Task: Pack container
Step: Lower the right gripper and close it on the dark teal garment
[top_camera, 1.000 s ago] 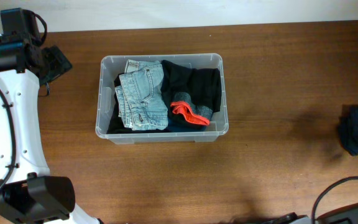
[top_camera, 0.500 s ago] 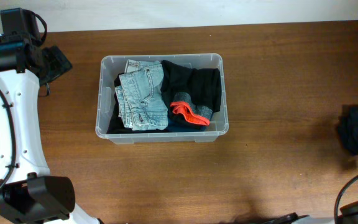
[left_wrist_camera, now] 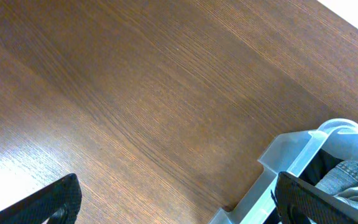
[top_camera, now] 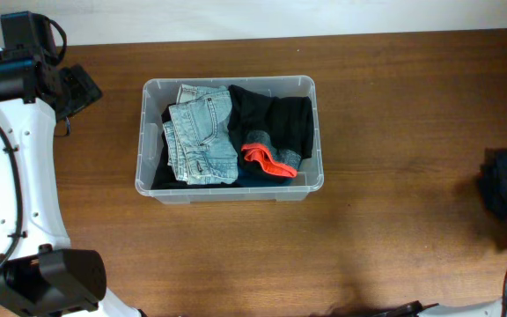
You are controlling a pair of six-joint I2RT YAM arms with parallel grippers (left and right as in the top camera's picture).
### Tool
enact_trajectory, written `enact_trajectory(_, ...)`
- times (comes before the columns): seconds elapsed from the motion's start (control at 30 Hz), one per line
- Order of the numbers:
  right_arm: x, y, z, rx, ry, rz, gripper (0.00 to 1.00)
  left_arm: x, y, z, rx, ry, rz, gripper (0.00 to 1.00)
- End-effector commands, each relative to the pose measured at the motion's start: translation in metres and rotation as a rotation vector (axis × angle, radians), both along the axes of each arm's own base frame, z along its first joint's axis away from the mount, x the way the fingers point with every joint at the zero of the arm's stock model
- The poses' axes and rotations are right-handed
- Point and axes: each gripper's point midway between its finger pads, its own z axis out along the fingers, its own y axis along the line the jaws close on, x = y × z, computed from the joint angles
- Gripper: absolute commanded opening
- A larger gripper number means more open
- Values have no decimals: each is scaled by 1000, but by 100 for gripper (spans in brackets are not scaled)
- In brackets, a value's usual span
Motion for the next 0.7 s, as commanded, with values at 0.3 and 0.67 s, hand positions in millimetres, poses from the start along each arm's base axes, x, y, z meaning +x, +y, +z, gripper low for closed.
enact_trajectory(0.3, -2, -5, -10, -17, 13, 0, 99, -3, 1, 10, 3, -27, 11, 99)
enact_trajectory(0.67, 7, -7, -29, 16, -49, 20, 99, -3, 1, 10, 3, -27, 11, 99)
